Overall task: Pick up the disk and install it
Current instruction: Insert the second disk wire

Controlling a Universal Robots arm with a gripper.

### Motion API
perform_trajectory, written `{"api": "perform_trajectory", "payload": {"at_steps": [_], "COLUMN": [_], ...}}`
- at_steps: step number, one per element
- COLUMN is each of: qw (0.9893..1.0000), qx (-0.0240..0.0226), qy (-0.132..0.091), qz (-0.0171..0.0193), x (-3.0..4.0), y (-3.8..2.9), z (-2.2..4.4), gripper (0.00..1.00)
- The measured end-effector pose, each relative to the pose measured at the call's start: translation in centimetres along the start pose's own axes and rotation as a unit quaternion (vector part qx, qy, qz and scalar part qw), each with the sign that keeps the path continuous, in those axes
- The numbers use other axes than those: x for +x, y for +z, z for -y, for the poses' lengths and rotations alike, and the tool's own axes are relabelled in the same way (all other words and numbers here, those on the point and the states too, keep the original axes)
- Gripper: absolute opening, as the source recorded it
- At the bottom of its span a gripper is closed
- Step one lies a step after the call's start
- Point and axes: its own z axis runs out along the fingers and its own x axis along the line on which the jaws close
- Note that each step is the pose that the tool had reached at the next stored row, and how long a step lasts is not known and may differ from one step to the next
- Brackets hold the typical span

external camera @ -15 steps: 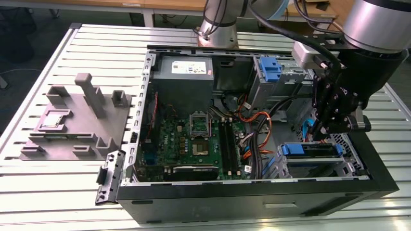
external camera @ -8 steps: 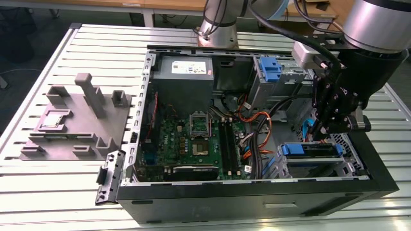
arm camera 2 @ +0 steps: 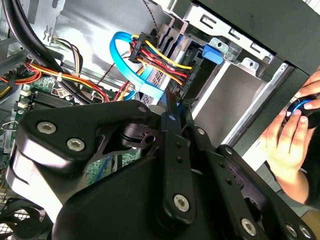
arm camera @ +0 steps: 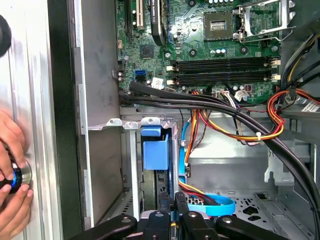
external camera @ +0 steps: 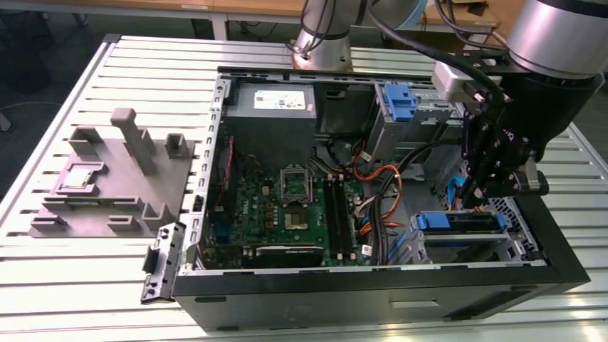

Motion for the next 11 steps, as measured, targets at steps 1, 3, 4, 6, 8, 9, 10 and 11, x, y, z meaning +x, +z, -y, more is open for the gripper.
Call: {"api": "perform_trajectory", "payload": {"at_steps": [1, 3, 4, 6, 8, 9, 10, 11], "qw": [1.0000, 0.9999, 0.9999, 0.9998, 0.9997, 0.9997, 0.9996, 0.9995], "qx": [0.0008, 0.0018, 0.0021, 0.0026, 0.0035, 0.0042, 0.0051, 0.0064], "qy": [0.000, 0.001, 0.001, 0.002, 0.002, 0.002, 0.002, 0.003], "qz": [0.0044, 0.0142, 0.0171, 0.0210, 0.0240, 0.0253, 0.0273, 0.0294], "x": [0.03, 0.21, 0.40, 0.81, 1.13, 1.24, 1.32, 1.38], "y": [0.01, 0.04, 0.07, 0.16, 0.29, 0.34, 0.40, 0.43], "z": [-0.05, -0.08, -0.08, -0.10, -0.24, -0.32, -0.43, -0.60], "gripper": [0.16, 0.16, 0.16, 0.16, 0.16, 0.16, 0.16, 0.16]}}
